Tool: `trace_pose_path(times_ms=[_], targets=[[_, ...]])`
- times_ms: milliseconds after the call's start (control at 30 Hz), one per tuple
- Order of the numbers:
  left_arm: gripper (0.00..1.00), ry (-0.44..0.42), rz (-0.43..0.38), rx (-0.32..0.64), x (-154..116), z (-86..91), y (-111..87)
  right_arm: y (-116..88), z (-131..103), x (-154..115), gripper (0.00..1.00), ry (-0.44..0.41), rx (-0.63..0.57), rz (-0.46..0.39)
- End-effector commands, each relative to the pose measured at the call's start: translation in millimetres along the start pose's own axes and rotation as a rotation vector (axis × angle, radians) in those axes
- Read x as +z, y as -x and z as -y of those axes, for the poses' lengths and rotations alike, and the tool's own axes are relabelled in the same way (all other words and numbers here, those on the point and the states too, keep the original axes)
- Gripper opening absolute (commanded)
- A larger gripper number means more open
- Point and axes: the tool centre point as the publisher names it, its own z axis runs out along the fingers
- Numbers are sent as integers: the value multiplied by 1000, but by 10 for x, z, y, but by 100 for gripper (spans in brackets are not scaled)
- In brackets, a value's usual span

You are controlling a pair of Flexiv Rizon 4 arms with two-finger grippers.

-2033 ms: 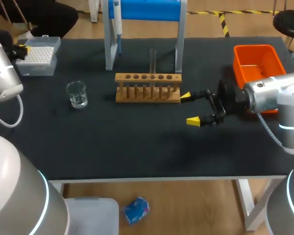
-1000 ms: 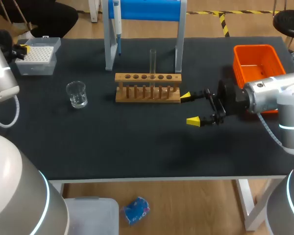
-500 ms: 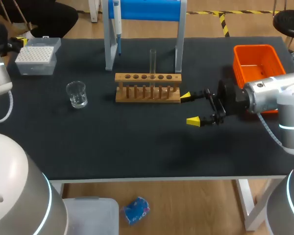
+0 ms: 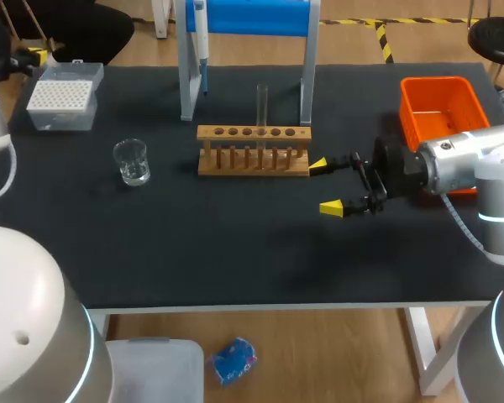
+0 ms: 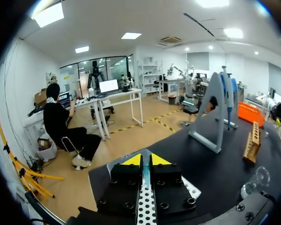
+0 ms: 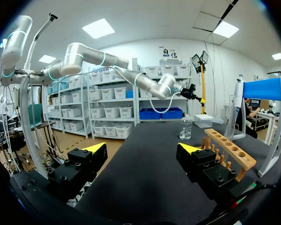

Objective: Invert the test tube, pick up the pipette, mount the tip to pipette, aspirate from beaker and dispense into the tube, eject the tip, return the pipette, and cap with the stopper.

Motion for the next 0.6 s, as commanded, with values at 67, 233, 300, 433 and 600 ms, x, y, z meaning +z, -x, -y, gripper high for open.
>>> trace_pose_path(times_ms=[67, 233, 300, 433, 600], targets=[[0, -2, -61, 10, -313, 288, -313, -5, 3, -2, 100, -1, -1, 0], [0, -26, -217, 55, -481, 577, -735, -5, 3, -2, 100, -1, -1, 0], [0, -36, -271, 68, -545, 676, -913, -5, 3, -2, 100, -1, -1, 0], [0, -9, -435, 123, -691, 856, -1403, -5, 3, -2, 100, -1, -1, 0], [0, 13, -587, 193, -863, 1032, -2069, -5, 3, -2, 100, -1, -1, 0]])
